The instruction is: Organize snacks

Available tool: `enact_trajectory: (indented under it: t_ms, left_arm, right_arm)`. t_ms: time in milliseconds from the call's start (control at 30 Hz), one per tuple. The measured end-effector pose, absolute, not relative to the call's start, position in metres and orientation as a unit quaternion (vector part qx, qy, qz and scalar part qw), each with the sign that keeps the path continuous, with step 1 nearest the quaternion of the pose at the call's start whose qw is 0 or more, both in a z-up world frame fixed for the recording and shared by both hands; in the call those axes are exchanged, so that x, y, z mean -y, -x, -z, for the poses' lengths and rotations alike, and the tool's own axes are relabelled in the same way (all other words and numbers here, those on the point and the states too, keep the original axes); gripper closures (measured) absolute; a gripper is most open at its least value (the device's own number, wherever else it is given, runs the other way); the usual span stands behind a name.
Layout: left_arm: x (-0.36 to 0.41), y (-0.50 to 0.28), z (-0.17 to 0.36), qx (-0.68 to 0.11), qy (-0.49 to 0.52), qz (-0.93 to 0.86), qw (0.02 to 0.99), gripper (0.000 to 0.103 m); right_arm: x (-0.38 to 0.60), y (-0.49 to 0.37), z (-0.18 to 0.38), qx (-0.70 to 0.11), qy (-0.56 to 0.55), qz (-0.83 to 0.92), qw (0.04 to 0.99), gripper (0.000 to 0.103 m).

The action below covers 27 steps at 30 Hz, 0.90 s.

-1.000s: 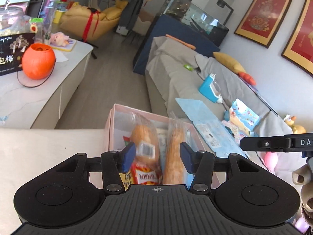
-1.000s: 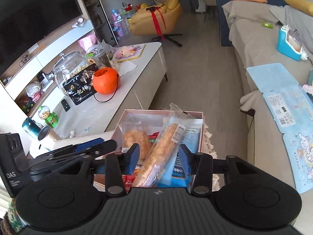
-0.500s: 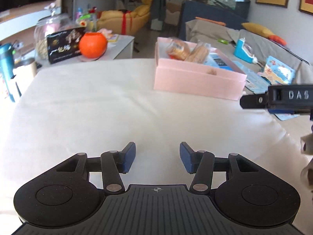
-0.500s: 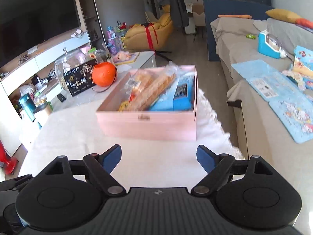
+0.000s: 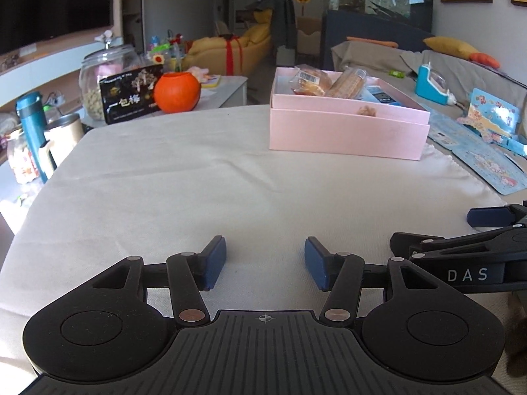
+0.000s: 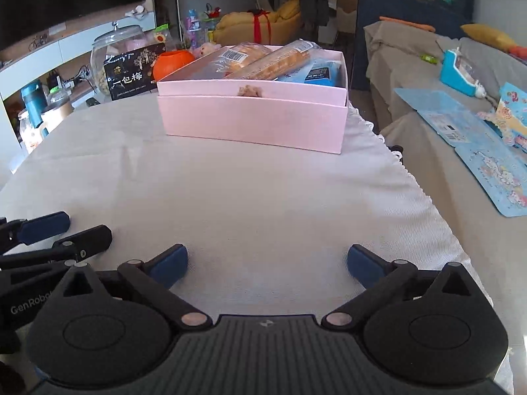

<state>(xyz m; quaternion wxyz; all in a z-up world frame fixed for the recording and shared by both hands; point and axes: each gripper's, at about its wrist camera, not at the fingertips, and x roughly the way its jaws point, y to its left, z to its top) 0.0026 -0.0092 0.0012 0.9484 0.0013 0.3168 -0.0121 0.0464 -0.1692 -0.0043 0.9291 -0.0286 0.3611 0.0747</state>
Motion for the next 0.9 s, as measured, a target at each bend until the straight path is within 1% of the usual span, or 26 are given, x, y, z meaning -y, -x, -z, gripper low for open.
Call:
enact_trajectory:
  t_ms: [100, 900]
  left_arm:
    - [0.0092, -0.0018, -0.001, -0.317, 0.0, 0.013, 0.948, 0.045]
    - [0.0098, -0.001, -0.0009, -0.317, 0.001, 0.013, 0.948, 0.045]
  right_arm:
    - [0.1727, -0.0432, 0.0081, -0.338, 0.019, -0.079, 0.938, 0.0]
    - [0.1712, -0.0437, 0.0075, -0.337, 0.023, -0.077, 0.938, 0.0]
